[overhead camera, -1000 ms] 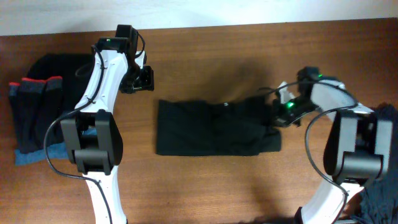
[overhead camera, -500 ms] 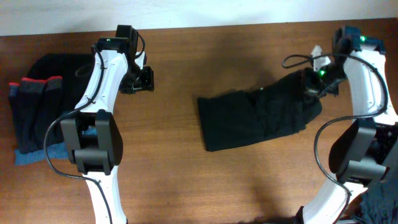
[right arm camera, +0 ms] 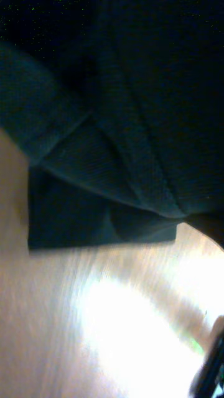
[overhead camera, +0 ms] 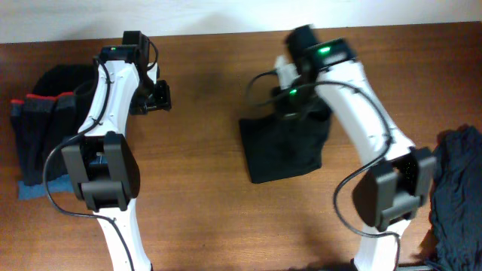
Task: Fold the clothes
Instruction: 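Fold the right end leftward over the stack with the right gripper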
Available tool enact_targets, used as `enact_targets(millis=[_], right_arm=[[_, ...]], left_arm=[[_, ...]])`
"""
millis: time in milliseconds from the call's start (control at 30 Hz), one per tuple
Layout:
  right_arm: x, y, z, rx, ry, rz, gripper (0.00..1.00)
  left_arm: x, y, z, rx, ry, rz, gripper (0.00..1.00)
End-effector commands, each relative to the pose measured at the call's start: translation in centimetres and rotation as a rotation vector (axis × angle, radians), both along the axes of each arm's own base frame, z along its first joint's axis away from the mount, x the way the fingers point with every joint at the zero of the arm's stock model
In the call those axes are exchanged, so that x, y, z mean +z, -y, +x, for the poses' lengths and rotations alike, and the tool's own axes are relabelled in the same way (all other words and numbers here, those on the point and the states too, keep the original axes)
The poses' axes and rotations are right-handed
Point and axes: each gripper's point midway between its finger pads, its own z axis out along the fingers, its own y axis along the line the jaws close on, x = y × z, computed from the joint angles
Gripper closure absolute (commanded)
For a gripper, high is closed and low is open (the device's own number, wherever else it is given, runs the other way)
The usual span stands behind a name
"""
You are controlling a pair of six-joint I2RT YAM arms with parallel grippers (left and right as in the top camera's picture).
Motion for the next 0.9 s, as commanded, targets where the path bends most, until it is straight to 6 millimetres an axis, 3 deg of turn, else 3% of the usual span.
enact_targets(millis=[0, 67, 100, 233, 400, 533, 567, 733, 867], right_arm=[[-1.7, -4.4, -1.1, 0.03, -0.019, -0.04, 0.72], [-3.2, -6.3, -2.2, 0.083, -0.046, -0.063, 0.45], [-4.0, -7.2, -2.9, 0.111, -0.062, -0.073, 0.41], [-6.2, -8.7, -4.6, 0.197, -0.098, -0.138, 0.4], [-6.0, -6.0, -3.8, 0.172, -0.068, -0.251, 0.41], [-3.2, -3.2, -1.3, 0.122, 0.0, -0.224, 0.44], [-1.2, -2.0, 0.1, 0.111, 0.054, -0.204, 0.44], [5.4, 1.8, 3.1, 0.046, 0.204, -0.161, 0.44], [7.2, 4.3, 4.3, -0.022, 0.231, -0.128, 0.52]], left_arm=[[0.0, -0.6, 0.4, 0.001, 0.007, 0.01, 0.4], [0.0, -0.8, 0.4, 0.005, 0.007, 0.01, 0.4], [0.0, -0.9, 0.4, 0.007, 0.009, 0.01, 0.4], [0.0, -0.9, 0.5, 0.008, 0.01, 0.01, 0.4], [0.0, -0.9, 0.5, 0.008, 0.01, 0.01, 0.4], [0.0, -0.9, 0.5, 0.007, 0.01, 0.009, 0.4], [0.0, -0.9, 0.5, 0.008, 0.01, 0.009, 0.4], [0.0, -0.9, 0.5, 0.008, 0.01, 0.009, 0.4], [0.0, -0.9, 0.5, 0.007, 0.009, 0.009, 0.4]])
